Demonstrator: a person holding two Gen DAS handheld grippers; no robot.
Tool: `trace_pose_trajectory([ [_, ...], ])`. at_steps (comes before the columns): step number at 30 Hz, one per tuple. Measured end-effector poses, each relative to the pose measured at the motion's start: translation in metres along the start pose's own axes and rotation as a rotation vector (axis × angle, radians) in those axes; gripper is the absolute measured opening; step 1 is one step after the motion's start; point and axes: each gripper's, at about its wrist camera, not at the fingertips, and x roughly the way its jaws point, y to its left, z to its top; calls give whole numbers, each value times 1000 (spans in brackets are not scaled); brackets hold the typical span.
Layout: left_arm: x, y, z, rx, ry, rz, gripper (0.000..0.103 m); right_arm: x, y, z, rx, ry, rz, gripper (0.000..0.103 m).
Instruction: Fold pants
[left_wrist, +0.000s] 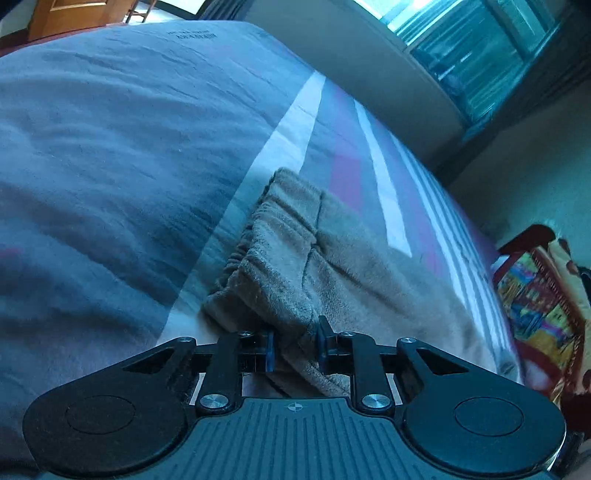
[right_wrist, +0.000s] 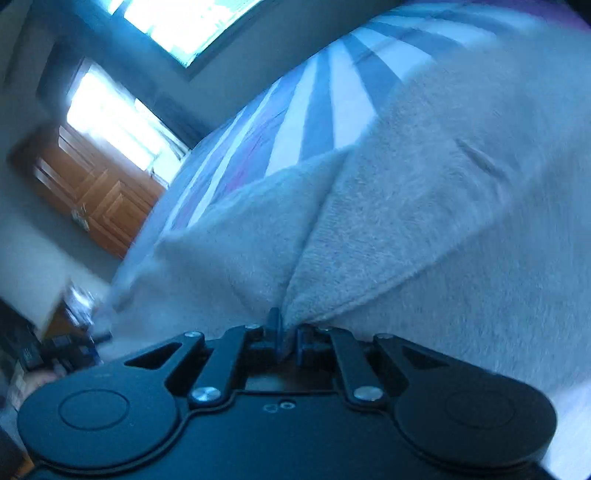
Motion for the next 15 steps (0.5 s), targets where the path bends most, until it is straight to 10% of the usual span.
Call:
trace_pose_trajectory([
  [5,-26,-3,3,-12,-95,-58,22,-17,22,-2,-43,-45,22,7],
  [12,-21,-8,-14,25,-55,95,25,0,4,-6,19,27,-53,6],
  [15,-42,-34,-28,88,-104,189,54,-16,-2,-1,76,-40,-19,44],
])
